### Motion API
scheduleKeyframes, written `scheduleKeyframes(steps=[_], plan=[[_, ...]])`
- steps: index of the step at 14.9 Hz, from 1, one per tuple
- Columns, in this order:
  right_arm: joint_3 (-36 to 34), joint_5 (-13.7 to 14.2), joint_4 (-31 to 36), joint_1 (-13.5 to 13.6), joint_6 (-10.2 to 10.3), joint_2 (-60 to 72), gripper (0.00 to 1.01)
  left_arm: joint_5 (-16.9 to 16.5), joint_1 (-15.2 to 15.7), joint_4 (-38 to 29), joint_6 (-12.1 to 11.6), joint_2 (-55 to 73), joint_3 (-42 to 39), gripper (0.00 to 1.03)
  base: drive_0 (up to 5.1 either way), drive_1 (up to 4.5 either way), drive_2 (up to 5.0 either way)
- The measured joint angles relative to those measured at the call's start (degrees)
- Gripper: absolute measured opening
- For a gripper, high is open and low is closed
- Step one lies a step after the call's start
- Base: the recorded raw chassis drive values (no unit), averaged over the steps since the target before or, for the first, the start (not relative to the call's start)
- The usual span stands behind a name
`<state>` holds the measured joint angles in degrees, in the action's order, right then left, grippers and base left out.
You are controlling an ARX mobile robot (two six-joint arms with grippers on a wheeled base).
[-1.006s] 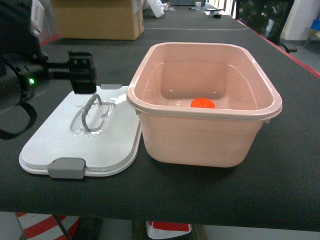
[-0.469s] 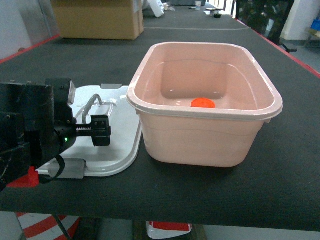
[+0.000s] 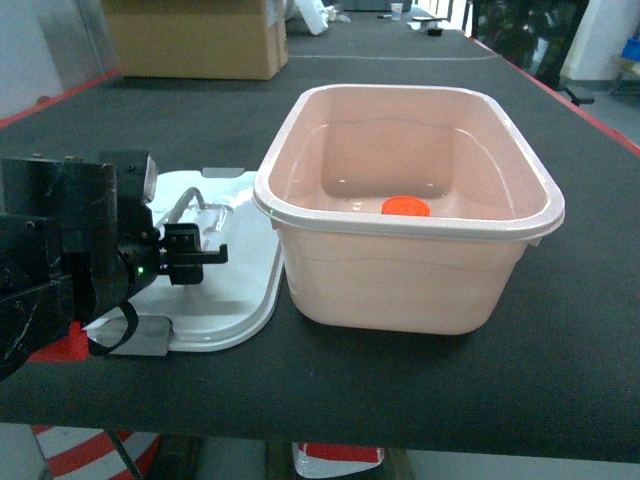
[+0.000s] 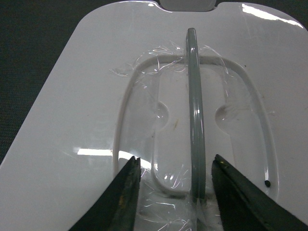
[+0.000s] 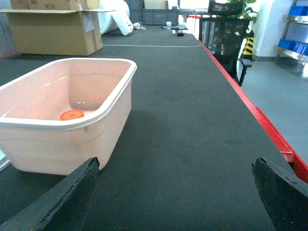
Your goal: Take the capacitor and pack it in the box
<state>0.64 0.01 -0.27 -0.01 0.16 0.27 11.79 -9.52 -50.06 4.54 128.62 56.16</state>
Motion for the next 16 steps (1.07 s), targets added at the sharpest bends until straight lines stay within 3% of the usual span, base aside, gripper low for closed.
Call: scheduleKeyframes(steps=[4,8,11,12,14,16], plan=[[0.00,0.00,0.00,0.00,0.00,0.00,0.98,0.63,0.04,-1.05,-0.46,-1.11,-1.84,0.02,0.0,0.00,0.0],[0.00,0.00,0.00,0.00,0.00,0.00,0.98,2.40,1.53,-1.01,-1.84,-4.74,-4.13,0.02,0.0,0.00,0.0],[0.00,0.00,0.02,0.00,0.00,0.00,0.98,4.13,3.39,1.68,-3.06,-14.38,-4.42,0.02,0.0,0.00,0.0],[0.00,0.00,0.00,0.00,0.00,0.00,0.98,8.57,1.68,8.68,-3.06,-24.55,-0.35,0.02,0.0,0.00,0.0],[0.00,0.00,0.00,0.00,0.00,0.00,0.98,9.66,-1.31,13.90,-2.86,-27.93,4.48,0.02,0.0,0.00,0.0],[0.00,0.00,0.00,0.00,0.00,0.00,0.98,10.67,-6.08,20.87,-0.59,-29.05,10.12,0.02,0.0,0.00,0.0]])
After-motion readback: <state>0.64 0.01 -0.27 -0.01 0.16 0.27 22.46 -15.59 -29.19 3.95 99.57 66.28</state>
